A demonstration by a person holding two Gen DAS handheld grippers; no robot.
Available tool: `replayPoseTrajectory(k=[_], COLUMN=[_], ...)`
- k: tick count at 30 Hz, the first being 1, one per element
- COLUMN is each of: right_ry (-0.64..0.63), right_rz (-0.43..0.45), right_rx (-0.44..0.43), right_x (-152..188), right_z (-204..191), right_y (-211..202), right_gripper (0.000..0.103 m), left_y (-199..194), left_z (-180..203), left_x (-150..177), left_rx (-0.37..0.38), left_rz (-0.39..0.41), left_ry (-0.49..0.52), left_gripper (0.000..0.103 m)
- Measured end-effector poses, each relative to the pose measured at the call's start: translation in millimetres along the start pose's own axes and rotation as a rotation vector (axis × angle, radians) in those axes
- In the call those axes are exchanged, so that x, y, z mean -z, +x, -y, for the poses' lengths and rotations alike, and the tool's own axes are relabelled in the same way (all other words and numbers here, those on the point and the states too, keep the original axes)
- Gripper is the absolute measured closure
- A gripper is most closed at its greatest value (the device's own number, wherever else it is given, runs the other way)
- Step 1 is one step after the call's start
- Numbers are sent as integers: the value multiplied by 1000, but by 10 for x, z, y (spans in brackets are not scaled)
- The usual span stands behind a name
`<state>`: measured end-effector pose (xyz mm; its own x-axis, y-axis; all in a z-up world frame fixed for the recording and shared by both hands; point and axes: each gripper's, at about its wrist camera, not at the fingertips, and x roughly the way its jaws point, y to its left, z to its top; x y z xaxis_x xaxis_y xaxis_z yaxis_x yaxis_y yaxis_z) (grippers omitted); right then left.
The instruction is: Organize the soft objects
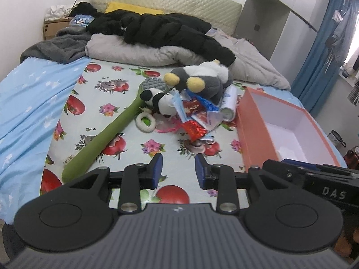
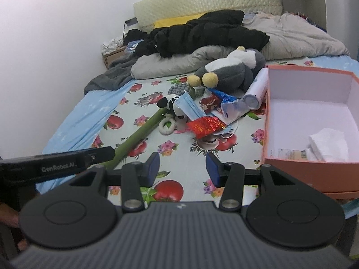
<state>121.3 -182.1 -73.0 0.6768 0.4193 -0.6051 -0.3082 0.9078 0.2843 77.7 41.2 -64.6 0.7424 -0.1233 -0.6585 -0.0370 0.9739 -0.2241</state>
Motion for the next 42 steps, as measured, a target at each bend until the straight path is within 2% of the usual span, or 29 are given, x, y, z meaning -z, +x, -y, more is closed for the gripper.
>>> replayPoseTrajectory(k=[10, 16, 20, 27, 34, 42], right_ry=[11, 51, 87, 103, -16, -269], right_rz=[-54, -97, -128, -197, -226, -191], right_rx=[6, 25, 28, 35, 69, 153], right_x=[-201, -334, -431, -470, -384, -254], right_z=[99, 247, 355, 421, 330, 110], right_y=[699, 1192, 1556, 2100, 2366, 2482], right_gripper=[54, 54, 54, 54, 55, 55], left_y=[835, 1377, 1744, 2296, 2712, 2929], left_z=[-294, -441, -552, -632, -643, -624], left_x=[-140, -232, -292, -398, -464, -409], left_rx=[-45, -81, -67, -66, -59, -54], left_rz=[-56, -86, -115, -132, -132, -128], left_ry=[-26, -8, -22, 41, 132, 222], left_gripper=[66, 66, 66, 66, 66, 66])
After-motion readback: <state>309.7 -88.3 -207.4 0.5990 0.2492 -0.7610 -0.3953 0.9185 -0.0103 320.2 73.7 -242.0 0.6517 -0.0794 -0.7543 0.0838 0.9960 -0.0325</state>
